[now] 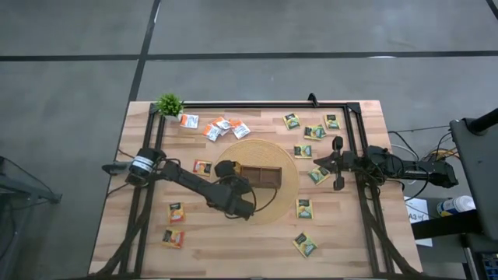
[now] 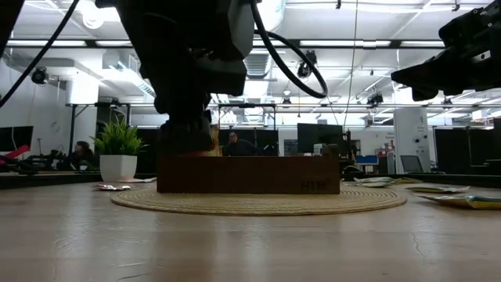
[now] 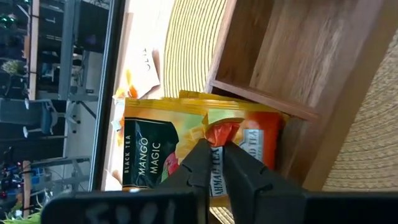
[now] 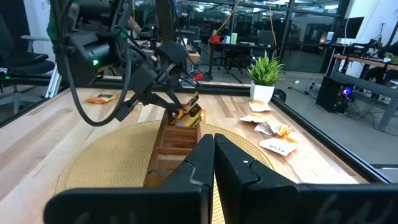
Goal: Pick & Place Tea
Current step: Put the mango tea sachet into the left section of the wooden organizer, then put the bottom mango tea sachet into the left section of the wooden organizer
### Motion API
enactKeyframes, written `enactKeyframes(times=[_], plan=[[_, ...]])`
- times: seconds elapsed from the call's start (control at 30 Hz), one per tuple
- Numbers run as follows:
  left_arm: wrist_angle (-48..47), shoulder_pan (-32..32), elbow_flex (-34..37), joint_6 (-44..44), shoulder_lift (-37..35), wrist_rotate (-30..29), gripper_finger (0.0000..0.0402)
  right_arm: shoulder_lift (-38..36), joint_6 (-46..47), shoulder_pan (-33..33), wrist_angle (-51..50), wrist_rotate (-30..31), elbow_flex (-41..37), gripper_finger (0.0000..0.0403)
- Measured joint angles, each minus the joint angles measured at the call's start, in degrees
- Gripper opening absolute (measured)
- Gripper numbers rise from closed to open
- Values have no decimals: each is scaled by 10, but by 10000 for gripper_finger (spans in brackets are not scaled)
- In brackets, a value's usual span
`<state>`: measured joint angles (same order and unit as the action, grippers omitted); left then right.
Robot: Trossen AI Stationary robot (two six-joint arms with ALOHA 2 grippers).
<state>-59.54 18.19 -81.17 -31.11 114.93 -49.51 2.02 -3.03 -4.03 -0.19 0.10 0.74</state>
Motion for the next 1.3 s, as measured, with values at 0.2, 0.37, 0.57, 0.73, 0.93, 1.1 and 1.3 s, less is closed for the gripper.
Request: enactKeyframes(times=[0.2,0.37,0.57,0.73,0.93,1.1,1.3], plan=[[0,-1,0,7,0,6,69,0,0,0,0,0,0,9],[0,0,0,10,0,6,104,0,0,0,0,0,0,9],[0,0,0,10,0,6,140,0,0,0,0,0,0,9],[-4,0,-4,-1,0,6,149,0,0,0,0,0,0,9],[-10,10,-42,-3,0,6,149,0,0,0,0,0,0,9],[-39,23,-87,-4,0,8,149,0,0,0,0,0,0,9],[-70,49,-128,-22,0,59,149,0,0,0,0,0,0,9]])
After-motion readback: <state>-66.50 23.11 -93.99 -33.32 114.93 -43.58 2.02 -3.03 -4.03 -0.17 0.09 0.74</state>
